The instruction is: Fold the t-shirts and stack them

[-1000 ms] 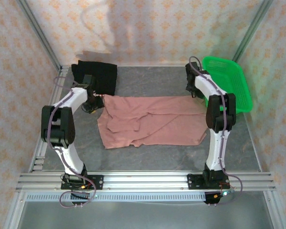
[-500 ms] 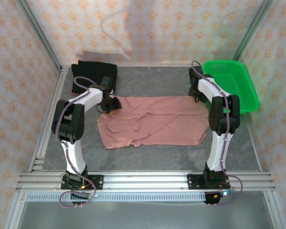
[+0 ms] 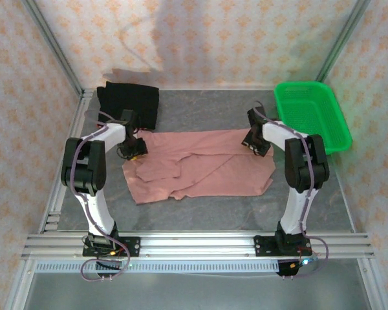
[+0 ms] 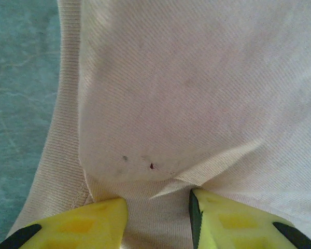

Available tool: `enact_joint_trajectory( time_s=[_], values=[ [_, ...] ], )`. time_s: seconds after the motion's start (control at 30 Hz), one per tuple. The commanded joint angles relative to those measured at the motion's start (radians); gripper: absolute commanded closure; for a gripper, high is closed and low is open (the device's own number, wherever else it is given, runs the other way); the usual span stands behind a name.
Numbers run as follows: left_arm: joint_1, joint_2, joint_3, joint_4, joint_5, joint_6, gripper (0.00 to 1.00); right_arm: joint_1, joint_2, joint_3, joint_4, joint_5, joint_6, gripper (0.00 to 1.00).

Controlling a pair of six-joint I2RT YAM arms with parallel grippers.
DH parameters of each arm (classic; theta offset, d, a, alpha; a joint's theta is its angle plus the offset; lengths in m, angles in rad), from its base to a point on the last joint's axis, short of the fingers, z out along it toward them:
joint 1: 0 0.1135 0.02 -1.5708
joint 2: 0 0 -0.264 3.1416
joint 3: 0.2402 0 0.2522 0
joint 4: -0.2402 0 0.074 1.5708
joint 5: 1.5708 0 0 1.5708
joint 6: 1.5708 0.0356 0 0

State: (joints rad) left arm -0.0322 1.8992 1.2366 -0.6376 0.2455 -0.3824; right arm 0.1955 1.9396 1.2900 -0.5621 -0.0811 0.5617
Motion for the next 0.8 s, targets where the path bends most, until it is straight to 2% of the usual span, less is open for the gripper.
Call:
enact_joint_trajectory(
  time_s=[0.0,0.13,0.27,0.43,0.6,0.77],
  values=[
    [0.038,-0.027,-0.034,-0.095,-0.070,0.067,0.60,0.028,0.024,-0.046,0.061,-0.027,0.085,0.41],
    [0.063,-0.027,-0.019,-0.128,-0.074,0.080,0.60,0.077,-0.006,-0.095,0.011,-0.026,0.142,0.46],
    [0.100,-0.046,-0.027,-0.132,-0.077,0.080,0.60,0.140,-0.137,-0.237,0.029,-0.038,0.238,0.49],
    [0.123,-0.013,-0.001,-0.146,-0.058,0.097,0.60,0.184,-0.271,-0.365,0.081,-0.060,0.327,0.47],
    [0.123,0.004,0.023,-0.147,-0.039,0.099,0.61,0.109,-0.390,-0.277,0.042,-0.038,0.236,0.42],
    [0.122,0.004,0.021,-0.137,-0.021,0.105,0.61,-0.012,-0.340,-0.179,0.000,-0.076,0.134,0.45]
  ],
)
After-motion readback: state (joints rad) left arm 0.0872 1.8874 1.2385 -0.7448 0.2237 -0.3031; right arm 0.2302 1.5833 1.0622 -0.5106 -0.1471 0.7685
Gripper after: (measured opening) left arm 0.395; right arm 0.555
